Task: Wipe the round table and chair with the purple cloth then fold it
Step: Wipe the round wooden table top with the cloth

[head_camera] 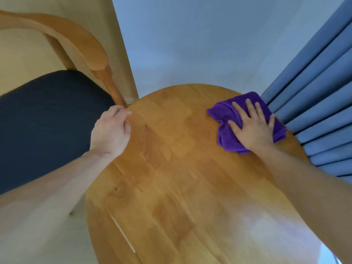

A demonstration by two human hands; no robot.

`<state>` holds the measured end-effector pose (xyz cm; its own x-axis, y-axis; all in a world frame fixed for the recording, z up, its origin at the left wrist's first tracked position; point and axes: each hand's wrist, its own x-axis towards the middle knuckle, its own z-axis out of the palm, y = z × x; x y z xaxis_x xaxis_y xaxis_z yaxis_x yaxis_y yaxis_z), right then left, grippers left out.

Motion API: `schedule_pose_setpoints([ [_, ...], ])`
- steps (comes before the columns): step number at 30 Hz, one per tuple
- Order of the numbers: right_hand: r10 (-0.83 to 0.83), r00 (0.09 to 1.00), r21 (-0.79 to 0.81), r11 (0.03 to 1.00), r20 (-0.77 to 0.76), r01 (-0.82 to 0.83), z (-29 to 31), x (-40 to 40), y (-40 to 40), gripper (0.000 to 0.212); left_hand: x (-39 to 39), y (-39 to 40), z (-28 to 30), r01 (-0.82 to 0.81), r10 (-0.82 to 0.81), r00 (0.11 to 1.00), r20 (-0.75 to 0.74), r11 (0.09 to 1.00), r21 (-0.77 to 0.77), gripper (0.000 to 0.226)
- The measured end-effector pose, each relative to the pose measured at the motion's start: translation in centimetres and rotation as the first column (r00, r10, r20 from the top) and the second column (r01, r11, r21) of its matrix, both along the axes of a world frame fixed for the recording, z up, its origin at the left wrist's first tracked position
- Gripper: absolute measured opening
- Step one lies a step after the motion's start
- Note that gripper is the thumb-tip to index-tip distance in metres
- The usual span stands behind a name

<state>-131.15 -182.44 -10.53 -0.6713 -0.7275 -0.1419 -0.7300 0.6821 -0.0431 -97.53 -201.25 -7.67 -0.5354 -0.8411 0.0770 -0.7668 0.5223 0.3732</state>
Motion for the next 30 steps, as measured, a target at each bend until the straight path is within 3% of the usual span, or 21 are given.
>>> schedule_pose_setpoints([
  [3,-0.083,0.996,0.010,0.996,-0.014,0.083,-0.1,-1.2,3.2,0.075,-0.6,0.5,-0.5,0.066,-0.066,0.998,0.021,0.998,0.021,0.035],
  [7,-0.076,0.997,-0.015,0.997,-0.017,0.076,0.0,1.3,3.2,0.080,0.0,0.5,-0.6,0.107,-0.108,0.992,0.063,0.994,0.017,0.037],
  [16,0.170,0.985,-0.069,0.983,0.031,-0.168,-0.2,17.2,-3.9,0.082,6.7,-2.5,0.6,0.016,-0.013,0.991,0.130,1.000,-0.026,0.040],
  [23,0.492,0.870,-0.152,0.863,0.036,-0.482,-0.8,33.7,-6.8,0.080,10.9,-3.4,0.8,0.023,-0.011,0.987,0.158,0.997,-0.073,0.038],
  [30,0.472,0.881,-0.207,0.865,0.022,-0.458,-1.3,32.5,-5.4,0.067,8.4,-3.1,0.9,0.074,-0.057,0.980,0.188,0.994,-0.085,0.039],
])
